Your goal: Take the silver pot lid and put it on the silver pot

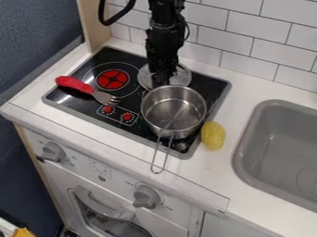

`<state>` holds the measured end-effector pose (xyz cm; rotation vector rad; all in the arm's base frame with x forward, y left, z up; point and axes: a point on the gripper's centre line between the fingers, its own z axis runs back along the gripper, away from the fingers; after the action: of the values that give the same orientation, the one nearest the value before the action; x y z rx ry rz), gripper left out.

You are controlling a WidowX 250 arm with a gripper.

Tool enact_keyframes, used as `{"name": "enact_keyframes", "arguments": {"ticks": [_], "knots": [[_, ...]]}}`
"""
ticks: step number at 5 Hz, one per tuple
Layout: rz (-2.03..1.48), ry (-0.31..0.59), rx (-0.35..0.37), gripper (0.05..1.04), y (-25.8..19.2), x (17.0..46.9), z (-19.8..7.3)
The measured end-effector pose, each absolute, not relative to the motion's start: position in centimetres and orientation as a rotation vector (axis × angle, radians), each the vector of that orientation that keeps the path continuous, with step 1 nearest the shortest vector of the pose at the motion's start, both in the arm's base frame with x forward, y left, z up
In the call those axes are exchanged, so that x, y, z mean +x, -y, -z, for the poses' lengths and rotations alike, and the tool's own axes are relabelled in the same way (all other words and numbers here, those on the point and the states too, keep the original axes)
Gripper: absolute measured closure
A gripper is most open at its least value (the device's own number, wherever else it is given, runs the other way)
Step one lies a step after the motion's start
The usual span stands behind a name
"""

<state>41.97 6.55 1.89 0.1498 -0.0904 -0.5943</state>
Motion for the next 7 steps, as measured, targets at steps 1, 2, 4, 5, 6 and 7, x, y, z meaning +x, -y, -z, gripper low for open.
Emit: {"name": "enact_keyframes", "arguments": {"ticks": [1, 2, 4, 5, 6, 7], "knots": [[0.606, 0.091, 0.164, 0.914, -6.3, 42.1, -1.9], [0.607, 0.102, 0.167, 1.017, -6.1, 42.3, -1.9], [0.547, 0.136, 0.173, 1.029, -6.1, 42.6, -1.9], [0.496, 0.145, 0.172, 1.029, -6.3, 42.7, -2.1], [0.459, 0.206, 0.163, 1.029, -6.6, 43.0, -4.0], [0.435, 0.249, 0.169, 1.029, -6.5, 42.6, -6.0]]}}
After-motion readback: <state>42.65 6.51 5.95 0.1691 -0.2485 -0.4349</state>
